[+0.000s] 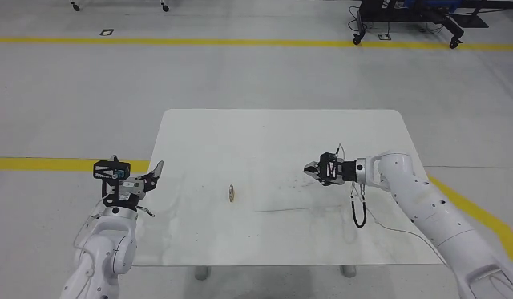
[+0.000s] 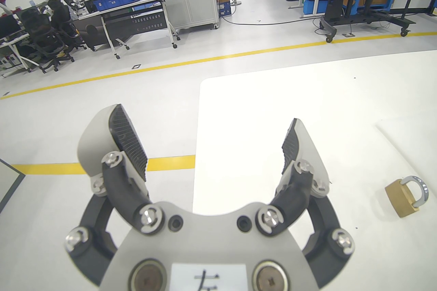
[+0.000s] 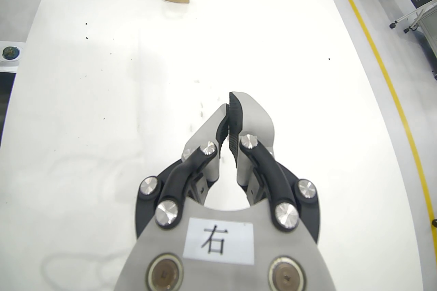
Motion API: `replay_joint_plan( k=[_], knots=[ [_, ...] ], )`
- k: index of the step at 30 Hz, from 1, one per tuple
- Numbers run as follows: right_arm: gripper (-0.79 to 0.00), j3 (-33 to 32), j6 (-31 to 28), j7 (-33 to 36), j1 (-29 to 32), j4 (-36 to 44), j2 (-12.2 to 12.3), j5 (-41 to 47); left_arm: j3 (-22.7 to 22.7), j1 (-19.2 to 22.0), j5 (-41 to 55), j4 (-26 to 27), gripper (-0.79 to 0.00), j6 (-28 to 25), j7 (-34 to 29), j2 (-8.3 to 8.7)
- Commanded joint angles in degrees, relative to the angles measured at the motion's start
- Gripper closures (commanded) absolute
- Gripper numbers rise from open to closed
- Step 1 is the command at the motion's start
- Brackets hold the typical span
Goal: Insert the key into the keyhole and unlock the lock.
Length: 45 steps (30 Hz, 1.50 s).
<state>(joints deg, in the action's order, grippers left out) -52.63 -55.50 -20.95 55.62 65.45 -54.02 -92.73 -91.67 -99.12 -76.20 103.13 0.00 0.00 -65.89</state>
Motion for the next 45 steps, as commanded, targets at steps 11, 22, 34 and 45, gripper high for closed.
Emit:
replay_joint_plan(
  k=[11, 22, 34, 45],
  knots=[
    [0.000, 0.49, -2.50, -25.08, 1.94, 0.23, 0.33, 13.64, 0.00, 0.00, 0.00, 0.00, -0.785, 0.00, 0.00, 0.00],
    [0.000, 1.96, -2.50, -25.33, 2.12, 0.28, 1.05, 20.57, 0.00, 0.00, 0.00, 0.00, -0.785, 0.00, 0.00, 0.00],
    [0.000, 4.05, -2.50, -25.29, 3.19, 1.88, 0.24, 27.75, 8.41, 13.87, 39.24, -4.40, -0.785, -36.04, -30.44, 0.52],
    [0.000, 12.87, -2.50, -25.14, 0.05, 0.72, -0.53, 41.56, 17.52, 26.73, 67.52, -10.19, -0.785, -33.32, -54.15, 0.39]
  ],
)
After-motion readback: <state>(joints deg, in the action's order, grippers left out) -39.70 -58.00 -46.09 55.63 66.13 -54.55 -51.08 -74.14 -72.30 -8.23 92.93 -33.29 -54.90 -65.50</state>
